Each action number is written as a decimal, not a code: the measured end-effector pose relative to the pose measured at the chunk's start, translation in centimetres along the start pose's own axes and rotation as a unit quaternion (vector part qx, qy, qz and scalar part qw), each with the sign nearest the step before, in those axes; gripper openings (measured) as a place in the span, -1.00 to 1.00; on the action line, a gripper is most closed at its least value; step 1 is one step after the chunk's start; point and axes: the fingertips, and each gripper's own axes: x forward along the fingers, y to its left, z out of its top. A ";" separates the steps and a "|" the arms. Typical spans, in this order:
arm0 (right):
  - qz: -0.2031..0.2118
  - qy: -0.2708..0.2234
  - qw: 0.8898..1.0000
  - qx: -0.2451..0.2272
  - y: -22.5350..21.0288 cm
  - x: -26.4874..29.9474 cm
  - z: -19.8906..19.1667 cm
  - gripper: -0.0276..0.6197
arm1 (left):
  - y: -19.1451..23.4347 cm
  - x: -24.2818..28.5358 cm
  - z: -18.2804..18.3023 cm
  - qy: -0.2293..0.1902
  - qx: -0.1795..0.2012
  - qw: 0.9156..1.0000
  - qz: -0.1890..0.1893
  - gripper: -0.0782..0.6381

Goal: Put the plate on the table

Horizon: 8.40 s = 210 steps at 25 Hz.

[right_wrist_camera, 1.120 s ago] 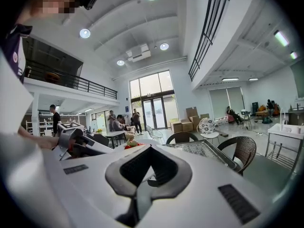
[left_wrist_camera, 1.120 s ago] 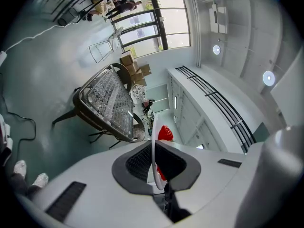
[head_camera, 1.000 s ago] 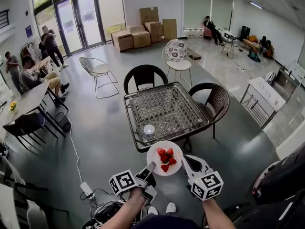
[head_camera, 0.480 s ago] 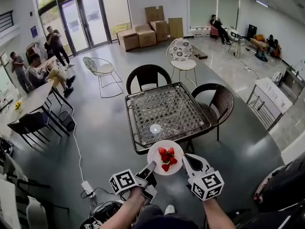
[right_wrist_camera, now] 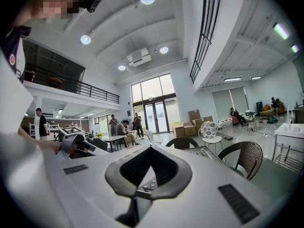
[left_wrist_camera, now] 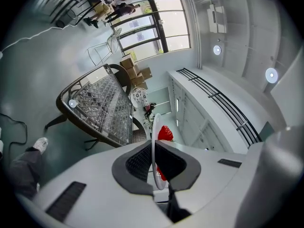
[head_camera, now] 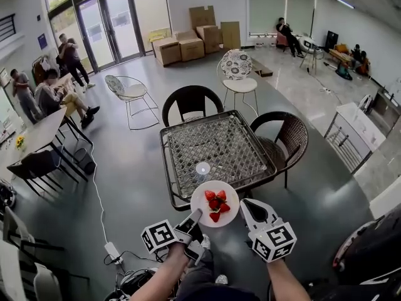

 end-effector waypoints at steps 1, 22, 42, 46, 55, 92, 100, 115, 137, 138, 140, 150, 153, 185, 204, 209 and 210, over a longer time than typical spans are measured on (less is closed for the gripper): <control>-0.002 0.001 1.000 -0.001 -0.5 0.5 0.0 -0.90 | 0.2 0.6 0.4 0.002 -0.001 1.000 0.000 -0.74; -0.053 0.040 0.998 0.002 -9.7 18.4 1.2 -0.90 | 4.4 16.0 14.6 0.067 -0.009 0.998 -0.007 -0.74; -0.054 0.047 0.997 0.007 -16.2 24.7 1.9 -0.90 | 5.9 22.9 18.6 0.067 -0.019 0.997 0.017 -0.74; -0.039 0.054 0.998 0.010 -17.2 25.4 1.5 -0.90 | 6.7 23.4 18.7 0.052 -0.025 0.998 0.031 -0.74; -0.026 0.091 0.995 0.021 -19.6 26.9 -2.1 -0.90 | 11.1 25.9 18.1 0.041 -0.044 0.997 0.049 -0.74; -0.051 0.200 0.977 0.058 -26.3 29.3 -15.3 -0.90 | 26.9 37.9 14.7 0.089 -0.038 0.982 0.164 -0.74; -0.052 0.201 0.976 0.061 -26.4 29.4 -15.7 -0.90 | 27.4 38.2 14.5 0.107 0.003 0.976 0.188 -0.73; -0.050 0.203 0.975 0.073 -26.3 29.2 -16.2 -0.90 | 28.2 37.7 14.8 0.129 0.118 0.943 0.283 -0.59; -0.049 0.194 0.975 0.093 -26.8 27.9 -16.0 -0.90 | 28.7 37.3 15.9 0.130 0.212 0.880 0.406 -0.49; -0.049 0.193 0.976 0.093 -26.8 27.9 -15.9 -0.90 | 28.5 37.2 16.1 0.128 0.216 0.879 0.405 -0.49; -0.050 0.189 0.976 0.093 -26.9 28.1 -15.6 -0.90 | 27.8 36.9 16.6 0.126 0.233 0.879 0.397 -0.49; -0.034 0.166 0.983 0.074 -25.4 28.7 -12.4 -0.90 | 17.6 35.6 17.1 0.126 0.427 0.864 0.235 -0.52; -0.029 0.160 0.984 0.067 -24.9 28.2 -11.4 -0.90 | 14.4 34.8 16.5 0.121 0.472 0.853 0.189 -0.70; 0.029 0.046 0.998 0.012 -15.8 25.7 1.6 -0.90 | -2.4 26.2 14.3 0.075 0.536 0.841 -0.015 -0.76; 0.030 0.038 0.999 0.016 -15.6 25.2 2.2 -0.90 | -3.1 26.3 13.5 0.081 0.524 0.848 -0.027 -0.76; 0.029 0.034 0.999 0.016 -15.7 25.0 2.5 -0.90 | -3.4 26.4 13.0 0.084 0.520 0.850 -0.029 -0.76; 0.029 0.034 0.999 0.016 -15.7 24.9 2.6 -0.90 | -3.4 26.3 13.0 0.084 0.520 0.850 -0.030 -0.76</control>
